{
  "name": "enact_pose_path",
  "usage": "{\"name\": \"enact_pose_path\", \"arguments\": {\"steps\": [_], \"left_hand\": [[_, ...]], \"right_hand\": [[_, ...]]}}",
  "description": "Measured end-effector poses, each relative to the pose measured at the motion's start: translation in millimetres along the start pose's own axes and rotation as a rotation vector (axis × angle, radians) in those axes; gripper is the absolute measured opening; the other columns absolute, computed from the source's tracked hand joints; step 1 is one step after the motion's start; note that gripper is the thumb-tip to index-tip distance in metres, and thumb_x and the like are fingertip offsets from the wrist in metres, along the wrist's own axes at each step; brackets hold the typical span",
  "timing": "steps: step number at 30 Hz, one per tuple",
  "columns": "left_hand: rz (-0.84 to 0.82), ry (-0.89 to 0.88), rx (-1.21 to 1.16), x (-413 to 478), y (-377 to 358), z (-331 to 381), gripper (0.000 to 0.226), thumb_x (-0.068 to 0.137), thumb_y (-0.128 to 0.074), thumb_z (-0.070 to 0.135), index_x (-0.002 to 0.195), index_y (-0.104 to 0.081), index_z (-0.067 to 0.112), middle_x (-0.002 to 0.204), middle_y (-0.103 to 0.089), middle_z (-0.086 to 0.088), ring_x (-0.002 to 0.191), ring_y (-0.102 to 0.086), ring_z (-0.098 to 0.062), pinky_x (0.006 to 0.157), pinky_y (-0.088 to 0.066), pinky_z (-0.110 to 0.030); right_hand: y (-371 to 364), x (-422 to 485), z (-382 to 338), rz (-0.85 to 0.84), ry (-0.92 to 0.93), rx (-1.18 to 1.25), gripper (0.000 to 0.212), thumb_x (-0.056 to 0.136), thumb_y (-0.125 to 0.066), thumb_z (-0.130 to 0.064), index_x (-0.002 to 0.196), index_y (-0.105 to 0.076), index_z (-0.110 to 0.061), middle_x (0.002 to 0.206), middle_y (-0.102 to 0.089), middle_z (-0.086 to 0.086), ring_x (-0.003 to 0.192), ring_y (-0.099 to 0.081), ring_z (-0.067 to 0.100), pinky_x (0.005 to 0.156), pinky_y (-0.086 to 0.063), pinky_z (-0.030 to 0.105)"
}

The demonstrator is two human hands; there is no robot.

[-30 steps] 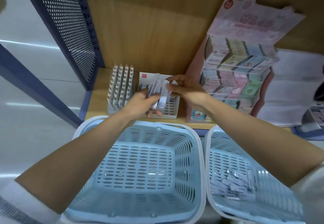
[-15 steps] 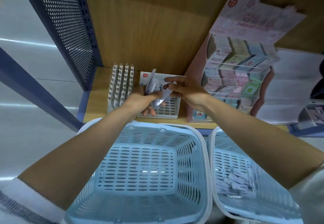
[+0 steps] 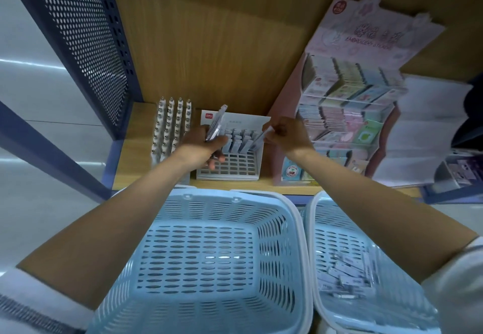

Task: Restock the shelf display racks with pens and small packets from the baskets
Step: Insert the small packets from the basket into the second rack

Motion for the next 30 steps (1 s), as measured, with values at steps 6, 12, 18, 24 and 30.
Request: {"name": "enact_pose_path", "arguments": {"steps": [6,12,18,24,30], "left_hand": [[-0.001,-0.041,0.1,15.7,0.7,-7.0,0.022,0.096,-0.059,0.026,0.106,-0.056,0.007,0.071,-0.072,-0.007,0.038,-0.055,-0.013,0.043,-0.046,-0.021],[-0.02,-0.063,0.244,17.4,2.4,-9.1,0.012,0.095,-0.059,0.027,0.101,-0.057,0.017,0.074,-0.073,0.0,0.042,-0.059,-0.015,0.043,-0.045,-0.022],[-0.031,-0.104,0.432,12.2,1.5,-11.7,0.021,0.093,-0.062,0.033,0.105,-0.059,0.016,0.075,-0.072,0.0,0.061,-0.069,-0.009,0.051,-0.049,-0.022],[-0.017,-0.085,0.478,1.9,0.2,-3.3,0.021,0.092,-0.063,0.039,0.102,-0.058,0.022,0.072,-0.07,0.003,0.066,-0.068,-0.01,0.058,-0.053,-0.028],[0.0,-0.027,0.465,-4.6,-4.9,8.9,0.018,0.09,-0.064,0.043,0.096,-0.058,0.027,0.071,-0.071,0.003,0.052,-0.061,0.001,0.048,-0.042,-0.017]], "right_hand": [[-20.1,4.6,17.5,0.077,0.065,-0.213,0.016,0.084,-0.066,-0.003,0.095,-0.075,-0.009,0.086,-0.063,-0.004,0.073,-0.062,0.013,0.071,-0.05,0.013],[-21.0,5.9,26.6,0.15,0.12,-0.339,0.016,0.081,-0.07,-0.005,0.096,-0.075,-0.008,0.094,-0.07,0.009,0.079,-0.061,0.014,0.071,-0.039,0.009],[-22.1,7.7,32.2,0.096,0.154,-0.413,0.017,0.08,-0.07,-0.006,0.096,-0.076,-0.009,0.096,-0.073,0.012,0.086,-0.068,0.025,0.082,-0.052,0.029],[-21.8,13.7,27.3,0.04,0.249,-0.406,0.017,0.083,-0.068,-0.005,0.098,-0.074,-0.011,0.097,-0.073,0.007,0.086,-0.067,0.018,0.082,-0.047,0.021],[-16.1,17.8,25.2,-0.059,0.378,-0.449,0.016,0.082,-0.066,-0.002,0.094,-0.075,-0.009,0.102,-0.072,0.007,0.093,-0.066,0.02,0.086,-0.048,0.026]]}}
Point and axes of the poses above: each hand's wrist, its own x-axis towards the middle knuckle, its own y-axis out of the back of the hand, z = x × y, the point moved 2 cm from there along x, towards the middle knuckle
